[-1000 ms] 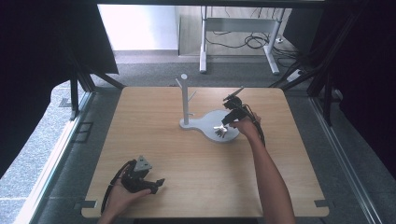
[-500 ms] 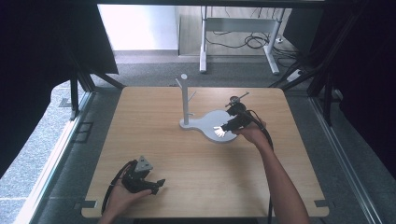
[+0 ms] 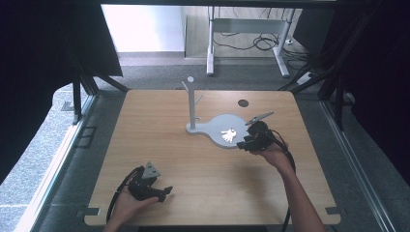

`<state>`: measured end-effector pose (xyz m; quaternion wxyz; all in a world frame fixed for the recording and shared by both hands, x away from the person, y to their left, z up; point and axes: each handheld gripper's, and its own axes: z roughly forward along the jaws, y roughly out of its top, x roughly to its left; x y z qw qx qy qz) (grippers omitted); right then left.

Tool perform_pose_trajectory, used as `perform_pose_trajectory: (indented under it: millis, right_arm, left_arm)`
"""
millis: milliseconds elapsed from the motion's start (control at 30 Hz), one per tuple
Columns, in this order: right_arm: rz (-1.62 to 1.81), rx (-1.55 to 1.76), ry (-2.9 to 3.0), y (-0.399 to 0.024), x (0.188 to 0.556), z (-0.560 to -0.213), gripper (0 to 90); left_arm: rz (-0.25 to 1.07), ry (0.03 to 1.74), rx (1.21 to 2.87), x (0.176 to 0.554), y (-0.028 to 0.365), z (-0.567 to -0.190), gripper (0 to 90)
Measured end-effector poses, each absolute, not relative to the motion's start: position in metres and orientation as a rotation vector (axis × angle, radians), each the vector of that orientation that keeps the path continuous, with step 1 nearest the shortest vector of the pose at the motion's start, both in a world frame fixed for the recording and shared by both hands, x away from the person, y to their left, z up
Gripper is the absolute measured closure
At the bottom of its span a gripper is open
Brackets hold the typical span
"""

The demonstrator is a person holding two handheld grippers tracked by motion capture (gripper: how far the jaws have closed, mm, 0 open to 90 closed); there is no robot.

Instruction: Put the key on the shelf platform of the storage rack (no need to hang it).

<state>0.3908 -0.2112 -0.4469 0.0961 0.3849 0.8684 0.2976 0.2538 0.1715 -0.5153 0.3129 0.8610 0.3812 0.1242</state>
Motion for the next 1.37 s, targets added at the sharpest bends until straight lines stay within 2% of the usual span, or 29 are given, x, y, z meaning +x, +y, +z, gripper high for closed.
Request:
perform_pose_trajectory:
  millis: [767, 933, 1367]
  right_arm:
    - [0.988, 1.186, 2.503, -0.267, 0.307, -0.499, 54.4]
    - [0.97, 1.22, 2.51, -0.269, 0.307, -0.509, 54.3]
    - [0.976, 1.208, 2.484, -0.269, 0.306, -0.509, 53.0]
  left_arm:
    - [0.325, 1.003, 2.279, 0.255, 0.168, -0.518, 21.2]
    - [0.325, 1.002, 2.289, 0.255, 0.167, -0.518, 21.2]
    - [0.325, 0.994, 2.281, 0.255, 0.166, -0.517, 21.2]
